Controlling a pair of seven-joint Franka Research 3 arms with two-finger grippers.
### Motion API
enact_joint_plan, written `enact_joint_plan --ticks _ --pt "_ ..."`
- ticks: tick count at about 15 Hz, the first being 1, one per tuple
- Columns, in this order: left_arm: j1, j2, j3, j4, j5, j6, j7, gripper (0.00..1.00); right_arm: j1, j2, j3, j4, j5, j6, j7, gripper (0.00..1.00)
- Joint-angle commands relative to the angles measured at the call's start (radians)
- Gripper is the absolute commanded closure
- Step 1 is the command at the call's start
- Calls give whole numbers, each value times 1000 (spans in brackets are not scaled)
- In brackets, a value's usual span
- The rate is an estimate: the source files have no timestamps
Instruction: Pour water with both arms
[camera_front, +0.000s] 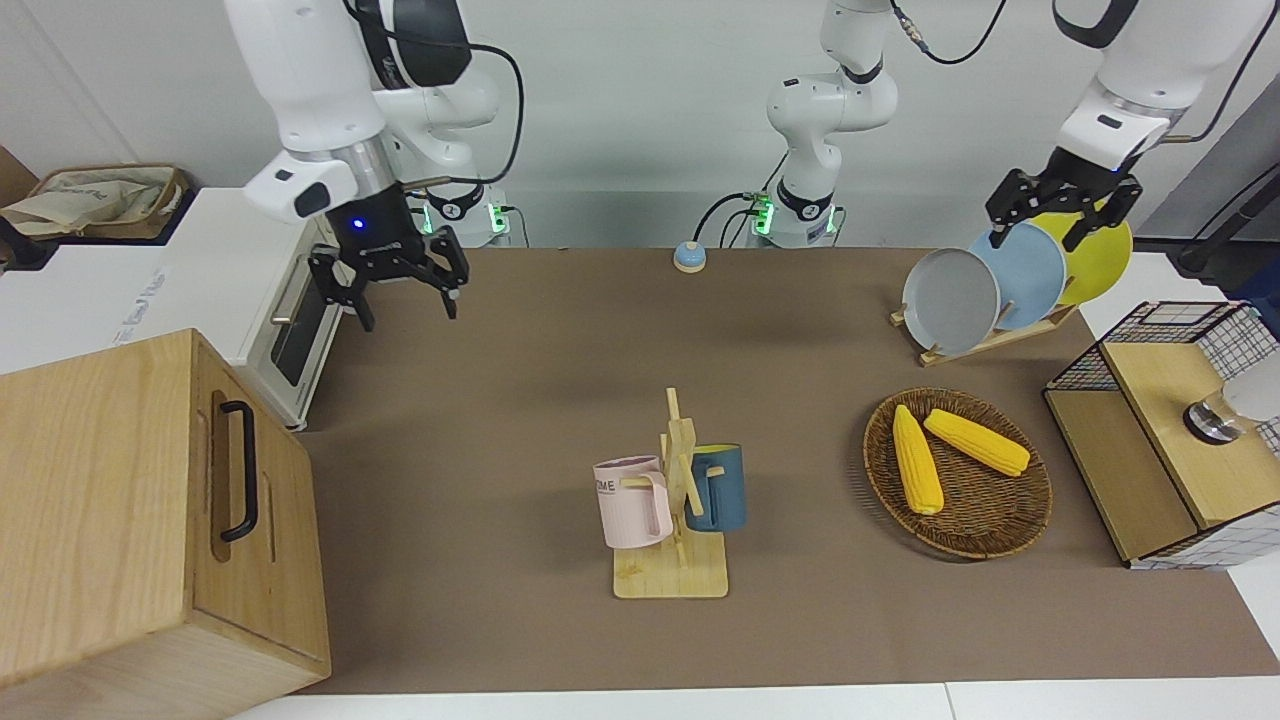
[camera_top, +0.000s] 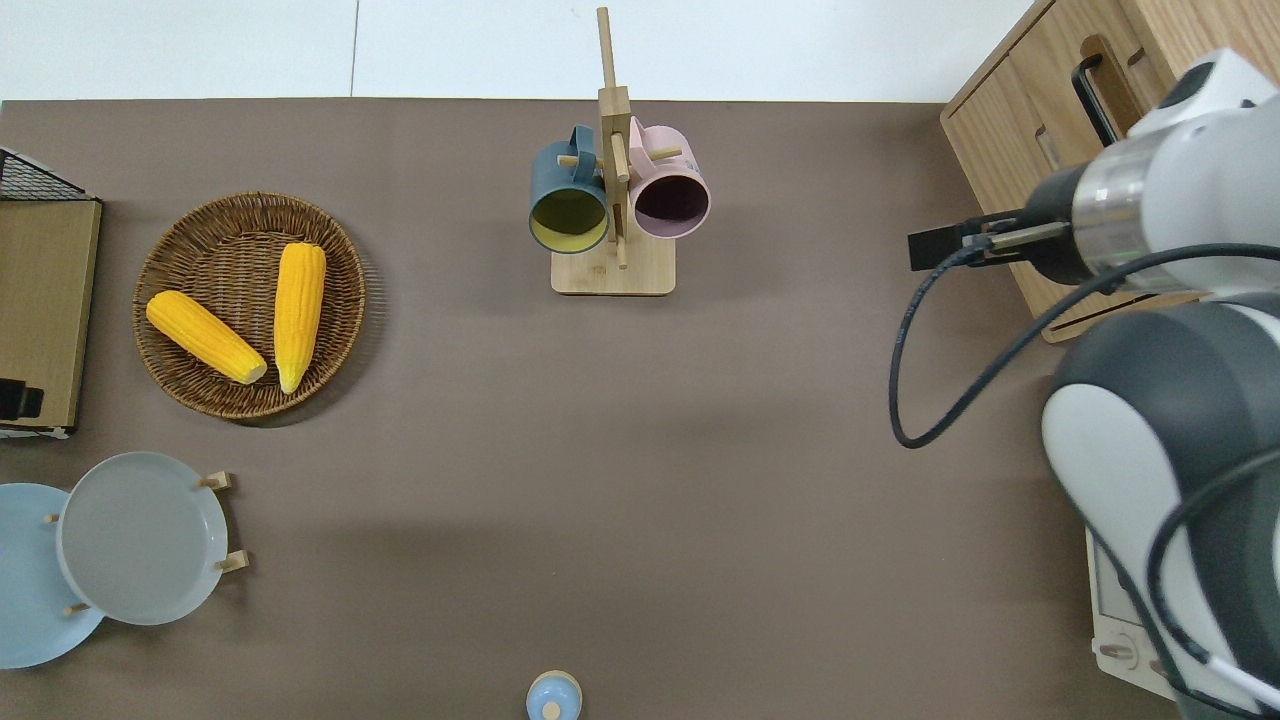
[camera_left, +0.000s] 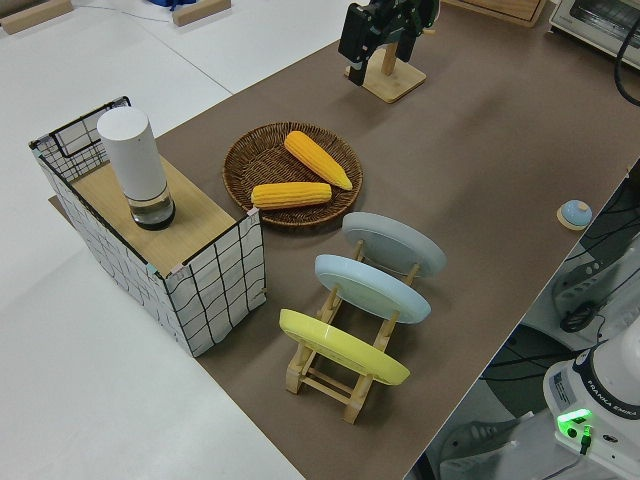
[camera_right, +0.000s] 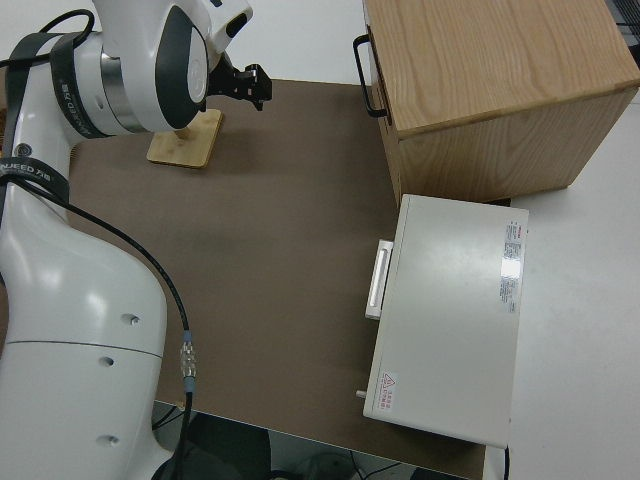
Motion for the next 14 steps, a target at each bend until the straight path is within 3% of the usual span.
enact_joint_plan --ticks 1,3,8,11,14 --pt "-3 3 79 8 8 51 93 2 60 46 1 -7 -9 106 -40 17" --pt "-3 7 120 8 -3 91 116 5 79 66 3 -9 -51 146 -109 17" --pt "-3 25 235 8 -105 154 234 5 93 121 55 -7 -134 305 -229 17" --pt "-1 44 293 7 -142 211 323 2 93 146 98 5 -235 345 -229 17" --pt "2 68 336 -12 -164 307 382 2 94 172 133 7 -253 417 -225 17"
